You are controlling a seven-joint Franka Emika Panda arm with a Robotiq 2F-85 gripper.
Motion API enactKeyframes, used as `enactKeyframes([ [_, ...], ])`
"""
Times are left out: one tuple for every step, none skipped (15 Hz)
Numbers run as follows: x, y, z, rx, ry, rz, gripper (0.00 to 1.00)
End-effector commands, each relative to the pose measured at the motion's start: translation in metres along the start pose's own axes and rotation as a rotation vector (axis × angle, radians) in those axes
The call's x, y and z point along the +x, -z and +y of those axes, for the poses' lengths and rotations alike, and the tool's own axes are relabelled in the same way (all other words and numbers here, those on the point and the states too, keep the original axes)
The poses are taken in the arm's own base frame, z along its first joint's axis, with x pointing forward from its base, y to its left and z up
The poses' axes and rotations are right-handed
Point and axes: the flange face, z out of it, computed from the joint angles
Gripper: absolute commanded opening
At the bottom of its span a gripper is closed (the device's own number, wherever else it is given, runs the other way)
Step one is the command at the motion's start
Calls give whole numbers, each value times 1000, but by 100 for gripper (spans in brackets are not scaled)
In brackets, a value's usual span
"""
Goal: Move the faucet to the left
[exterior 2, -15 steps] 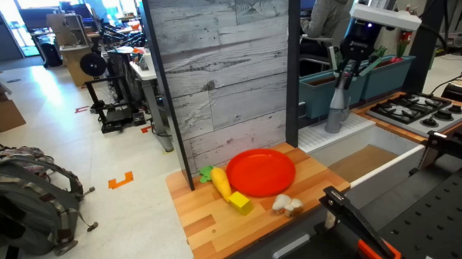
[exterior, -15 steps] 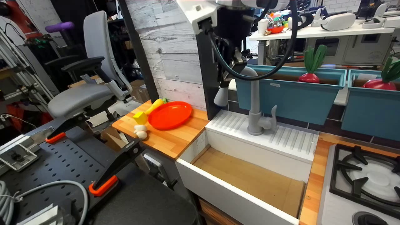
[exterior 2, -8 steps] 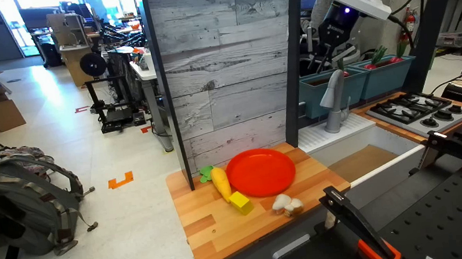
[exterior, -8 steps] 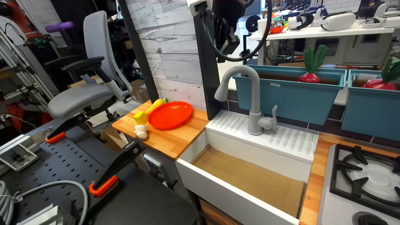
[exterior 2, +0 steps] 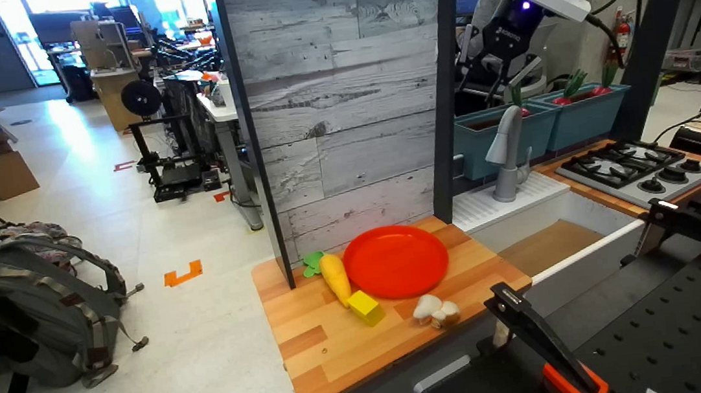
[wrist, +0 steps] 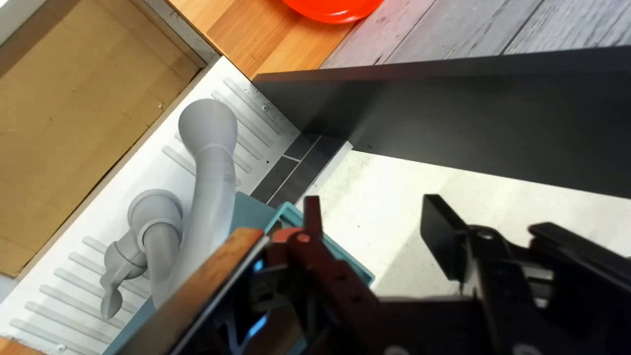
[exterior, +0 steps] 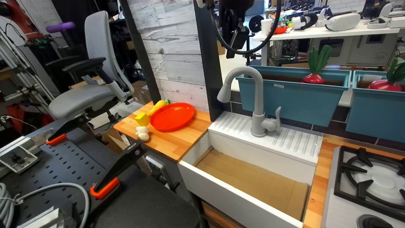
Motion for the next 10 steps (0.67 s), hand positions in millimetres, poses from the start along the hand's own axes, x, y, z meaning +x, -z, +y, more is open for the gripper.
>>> enactKeyframes([
  [-24,22,18,-28,39,-33,86],
  [-33,26,23,-34,63,-53,94],
  [-48,32,30,-46,99,-71,99],
  [-61,38,36,-57,134,-91,100],
  [-75,44,43,-63,181,-109,100],
  [-92,49,51,-85,227,-160,100],
  [-106,53,57,-109,271,-186,100],
  [-120,56,65,-152,305,-216,100],
  [-84,40,52,-113,240,-171,100],
  [-97,45,59,-134,262,-189,100],
])
